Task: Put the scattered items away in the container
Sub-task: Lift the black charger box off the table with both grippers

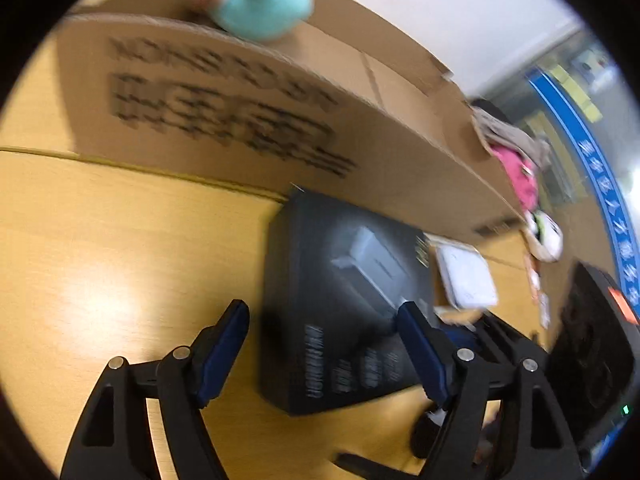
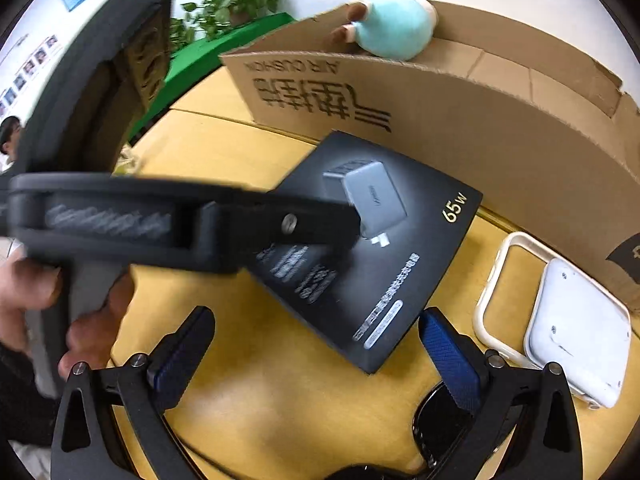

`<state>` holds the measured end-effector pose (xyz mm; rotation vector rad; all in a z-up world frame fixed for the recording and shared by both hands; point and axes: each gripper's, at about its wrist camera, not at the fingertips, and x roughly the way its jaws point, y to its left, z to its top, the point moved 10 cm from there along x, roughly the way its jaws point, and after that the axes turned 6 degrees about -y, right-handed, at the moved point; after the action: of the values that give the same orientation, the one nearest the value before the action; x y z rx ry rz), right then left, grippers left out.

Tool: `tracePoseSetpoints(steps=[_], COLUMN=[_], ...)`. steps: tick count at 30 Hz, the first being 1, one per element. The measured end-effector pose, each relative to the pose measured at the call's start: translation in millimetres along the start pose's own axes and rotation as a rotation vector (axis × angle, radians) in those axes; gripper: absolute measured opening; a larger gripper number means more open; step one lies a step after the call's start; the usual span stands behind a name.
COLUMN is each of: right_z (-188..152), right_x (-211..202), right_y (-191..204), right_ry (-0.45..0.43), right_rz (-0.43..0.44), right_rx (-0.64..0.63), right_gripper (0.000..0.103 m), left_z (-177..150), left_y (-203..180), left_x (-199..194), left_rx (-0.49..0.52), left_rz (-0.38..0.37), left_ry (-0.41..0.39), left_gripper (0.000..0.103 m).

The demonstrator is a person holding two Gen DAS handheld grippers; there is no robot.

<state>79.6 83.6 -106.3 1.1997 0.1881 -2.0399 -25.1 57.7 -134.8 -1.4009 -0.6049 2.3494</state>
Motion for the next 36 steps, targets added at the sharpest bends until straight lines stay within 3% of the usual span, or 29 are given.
tracePoseSetpoints(steps=[4, 9, 16, 26, 36], right_z=[-1.5, -2.6, 12.8, 50.6, 70.3], right_x=[4.7, -2.9, -42.7, -99.2, -122.6], right_y=[-10.9, -11.3, -3.3, 8.6, 17.2], right_ry=[-0.011, -0.065, -0.192, -0.329, -0.374], right_rz=[-0.082, -0.093, -0.152, -0.181, -0.193], right_rx=[0.01, 0.033, -0.044, -0.084, -0.127], right_gripper=[0.102, 0.098, 0.097, 0.096, 0.096], left_z=[-4.4, -8.0, 6.8, 31.6, 42.3], left_y=[-8.8, -16.6, -50.0, -86.9, -98.8], left_x=[2.2, -8.2, -44.0, -90.0, -113.0], left_rx=[0.031, 0.075, 0.146, 0.23, 0.264], left_rz=[-0.012, -0.012, -0.019, -0.011, -0.004], left_ry=[-0.006, -0.063, -0.145, -0.274, -0.331], left_gripper=[0.077, 0.077, 0.077, 0.077, 0.077])
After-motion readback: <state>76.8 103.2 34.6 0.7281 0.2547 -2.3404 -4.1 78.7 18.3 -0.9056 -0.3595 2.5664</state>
